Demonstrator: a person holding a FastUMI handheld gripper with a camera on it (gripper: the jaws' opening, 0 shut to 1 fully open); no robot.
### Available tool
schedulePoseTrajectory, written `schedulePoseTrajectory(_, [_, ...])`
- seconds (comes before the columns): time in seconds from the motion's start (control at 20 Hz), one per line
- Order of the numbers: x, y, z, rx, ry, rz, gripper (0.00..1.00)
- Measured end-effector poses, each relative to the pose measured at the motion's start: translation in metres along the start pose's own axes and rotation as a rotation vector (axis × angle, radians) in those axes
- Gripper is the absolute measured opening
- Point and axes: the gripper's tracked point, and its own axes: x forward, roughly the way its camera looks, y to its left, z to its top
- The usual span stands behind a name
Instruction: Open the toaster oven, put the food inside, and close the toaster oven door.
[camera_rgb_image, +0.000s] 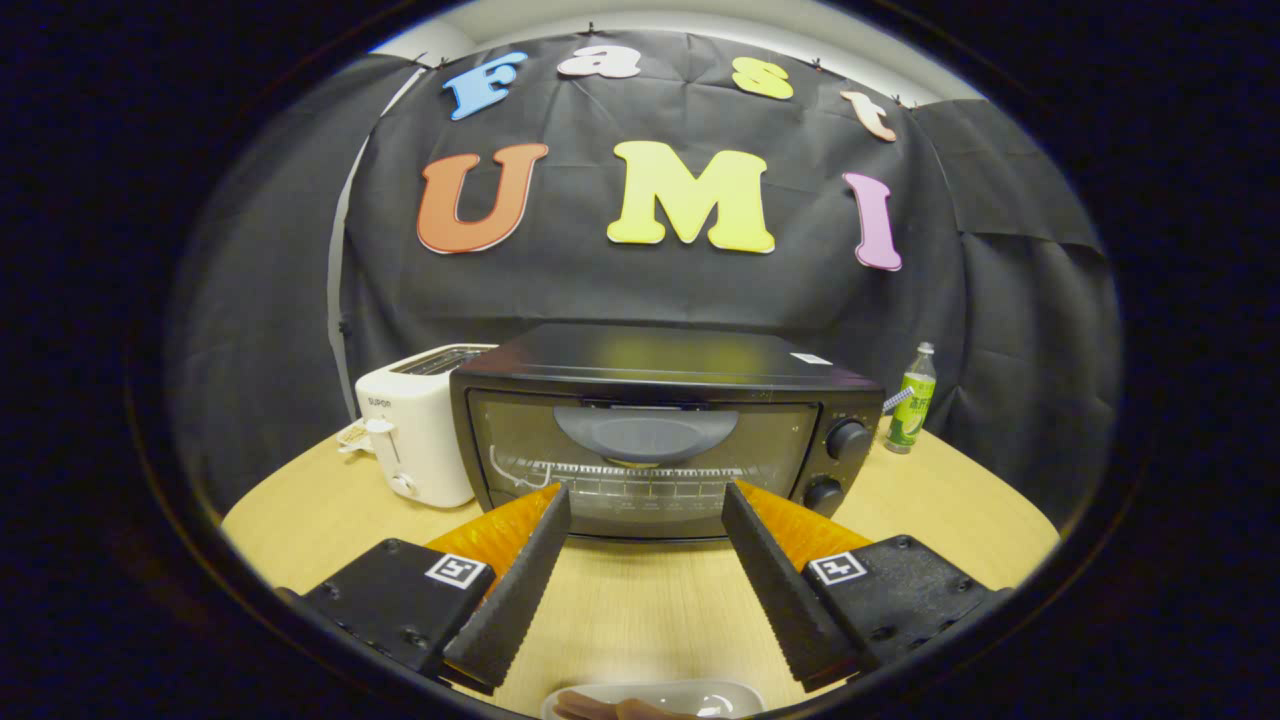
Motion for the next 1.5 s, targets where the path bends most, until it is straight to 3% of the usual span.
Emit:
schedulePoseTrajectory(0.45, [-0.052, -0.03, 0.044, -0.033, -0.048, 0.015, 1.0])
schedulePoseTrajectory(0.8, [-0.154, -0.035, 0.127, 0.01, -0.157, -0.008, 1.0])
schedulePoseTrajectory(0.95, [-0.197, -0.037, 0.171, -0.043, -0.262, -0.025, 1.0])
schedulePoseTrajectory(1.15, [-0.242, -0.038, 0.203, -0.086, -0.299, -0.024, 1.0])
schedulePoseTrajectory(1.25, [-0.257, -0.041, 0.203, -0.056, -0.29, -0.012, 1.0])
schedulePoseTrajectory(1.5, [-0.272, -0.068, 0.152, 0.028, -0.261, 0.004, 1.0])
